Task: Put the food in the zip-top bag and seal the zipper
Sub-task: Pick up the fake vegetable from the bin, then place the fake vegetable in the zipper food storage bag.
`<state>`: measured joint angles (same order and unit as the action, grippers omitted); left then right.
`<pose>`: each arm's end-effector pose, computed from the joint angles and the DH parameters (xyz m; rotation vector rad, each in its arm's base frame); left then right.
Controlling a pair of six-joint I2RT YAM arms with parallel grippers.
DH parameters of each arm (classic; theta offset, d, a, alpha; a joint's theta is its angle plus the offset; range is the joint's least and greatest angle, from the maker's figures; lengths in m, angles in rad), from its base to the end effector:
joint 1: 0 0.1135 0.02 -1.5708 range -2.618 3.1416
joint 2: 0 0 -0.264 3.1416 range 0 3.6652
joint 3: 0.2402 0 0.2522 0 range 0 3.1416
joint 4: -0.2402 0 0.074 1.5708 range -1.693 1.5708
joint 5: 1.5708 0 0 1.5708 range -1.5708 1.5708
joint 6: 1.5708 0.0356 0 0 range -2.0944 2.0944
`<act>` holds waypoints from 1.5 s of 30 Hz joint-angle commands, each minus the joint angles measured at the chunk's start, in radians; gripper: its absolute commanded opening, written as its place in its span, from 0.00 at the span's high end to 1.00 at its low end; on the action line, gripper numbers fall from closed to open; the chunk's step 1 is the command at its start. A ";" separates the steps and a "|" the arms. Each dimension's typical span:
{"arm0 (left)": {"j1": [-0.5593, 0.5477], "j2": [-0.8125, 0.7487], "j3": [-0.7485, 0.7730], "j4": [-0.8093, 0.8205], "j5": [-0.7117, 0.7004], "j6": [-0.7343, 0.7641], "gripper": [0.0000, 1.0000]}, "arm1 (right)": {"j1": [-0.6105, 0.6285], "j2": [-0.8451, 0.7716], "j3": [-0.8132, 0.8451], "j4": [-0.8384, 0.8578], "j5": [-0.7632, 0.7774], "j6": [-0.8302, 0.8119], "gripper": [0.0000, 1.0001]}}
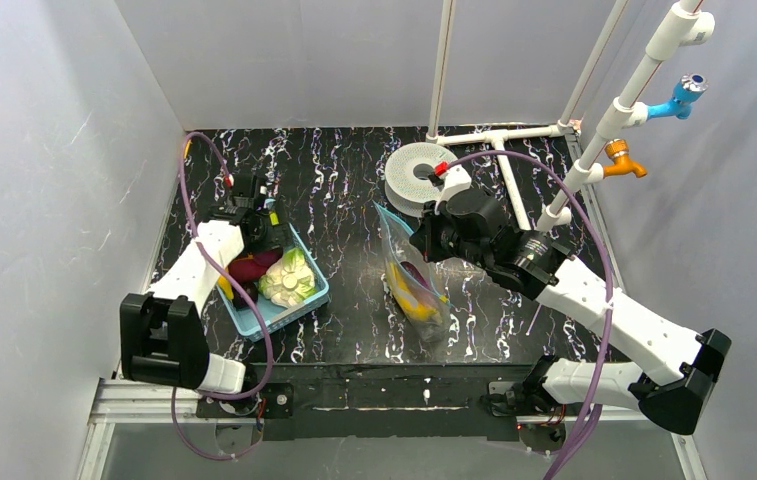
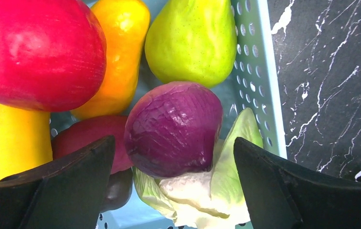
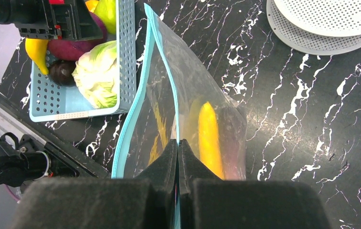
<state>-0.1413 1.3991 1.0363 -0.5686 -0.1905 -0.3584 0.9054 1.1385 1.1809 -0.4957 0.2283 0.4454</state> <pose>0.2883 -0.0342 0.2553 -0.3462 2.4541 0.0265 0.1602 0.1911 0.3759 -0.3263 2.0424 0.6218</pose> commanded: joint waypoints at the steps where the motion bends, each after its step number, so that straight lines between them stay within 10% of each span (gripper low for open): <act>1: 0.007 0.023 0.029 -0.024 0.007 0.016 0.11 | 0.005 -0.028 0.017 0.033 0.004 0.000 0.99; 17: 0.010 -0.049 0.041 -0.028 0.071 0.093 0.70 | 0.004 -0.015 0.044 0.024 0.003 0.002 0.99; 21: 0.010 -0.152 -0.007 0.042 0.174 0.105 0.74 | 0.004 -0.001 0.051 0.019 -0.006 0.007 0.99; 32: -0.030 -0.402 -0.190 0.549 1.011 -0.094 0.73 | 0.005 0.037 0.090 0.005 -0.017 0.014 0.99; 45: -0.462 -0.484 -0.124 0.736 0.897 -0.346 0.69 | 0.007 0.010 0.079 0.009 -0.039 0.039 0.99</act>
<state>-0.5304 0.9222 0.8673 0.1120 0.7597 -0.6518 0.9058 1.1801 1.2331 -0.5182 0.2058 0.4660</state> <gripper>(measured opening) 0.632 0.027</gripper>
